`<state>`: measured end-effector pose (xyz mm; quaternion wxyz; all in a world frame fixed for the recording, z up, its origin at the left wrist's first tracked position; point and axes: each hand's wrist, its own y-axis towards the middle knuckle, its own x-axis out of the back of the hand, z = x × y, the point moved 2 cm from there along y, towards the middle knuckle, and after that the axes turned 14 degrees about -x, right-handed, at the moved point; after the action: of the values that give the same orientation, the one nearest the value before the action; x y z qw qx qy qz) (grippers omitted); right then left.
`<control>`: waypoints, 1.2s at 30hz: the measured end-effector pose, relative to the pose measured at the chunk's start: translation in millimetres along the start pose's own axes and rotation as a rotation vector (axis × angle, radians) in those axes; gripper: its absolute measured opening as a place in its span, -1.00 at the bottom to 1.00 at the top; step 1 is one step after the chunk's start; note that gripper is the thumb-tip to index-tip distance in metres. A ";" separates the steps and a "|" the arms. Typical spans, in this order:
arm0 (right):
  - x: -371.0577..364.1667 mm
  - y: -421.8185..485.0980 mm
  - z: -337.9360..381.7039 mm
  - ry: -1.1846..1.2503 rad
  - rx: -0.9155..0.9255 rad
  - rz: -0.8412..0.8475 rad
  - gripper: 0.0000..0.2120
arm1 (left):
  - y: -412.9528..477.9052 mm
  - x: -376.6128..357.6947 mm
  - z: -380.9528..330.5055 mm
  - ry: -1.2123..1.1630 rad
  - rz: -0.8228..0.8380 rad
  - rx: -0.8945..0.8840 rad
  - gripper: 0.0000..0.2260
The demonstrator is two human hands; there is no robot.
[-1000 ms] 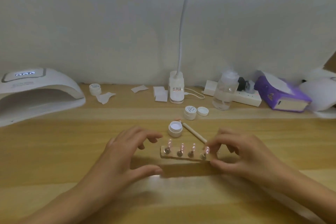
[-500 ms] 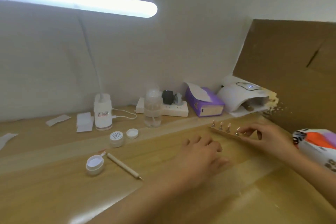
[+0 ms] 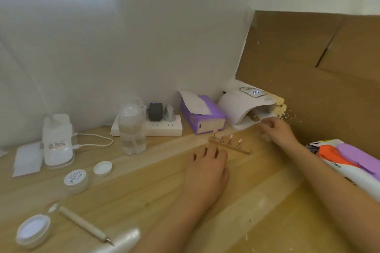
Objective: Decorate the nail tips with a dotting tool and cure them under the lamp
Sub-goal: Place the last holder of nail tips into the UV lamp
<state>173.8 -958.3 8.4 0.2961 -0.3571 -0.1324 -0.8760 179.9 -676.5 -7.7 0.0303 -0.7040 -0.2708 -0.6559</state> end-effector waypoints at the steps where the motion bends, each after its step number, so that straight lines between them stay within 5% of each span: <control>1: -6.5 7.0 3.6 -0.051 -0.033 -0.012 -0.67 | 0.1 0.0 0.5 -0.006 0.001 0.002 -0.70; 8: -26.7 29.4 25.9 -0.354 -0.134 -0.182 -0.67 | 1.0 -2.1 2.7 0.008 0.005 0.001 -0.71; 13: -18.0 14.1 12.1 -0.424 -0.110 -0.127 -0.74 | 1.1 -2.1 4.2 -0.026 -0.013 -0.004 -0.72; 16: -7.4 -2.7 1.0 -0.485 -0.070 -0.109 -0.61 | 2.0 -3.3 5.2 -0.040 -0.015 0.003 -0.73; 27: -8.6 -20.1 -1.3 -0.452 -0.212 -0.216 -0.74 | -4.3 -0.6 7.2 -0.076 -0.030 -0.004 -0.72; 36: -17.2 -6.9 14.0 -0.466 -0.234 -0.256 -0.61 | -3.5 0.7 8.1 -0.110 -0.045 0.003 -0.75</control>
<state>187.0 -939.3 6.1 0.1018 -0.5606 -0.1389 -0.8100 185.8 -670.0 -9.2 0.0015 -0.7327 -0.2888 -0.6163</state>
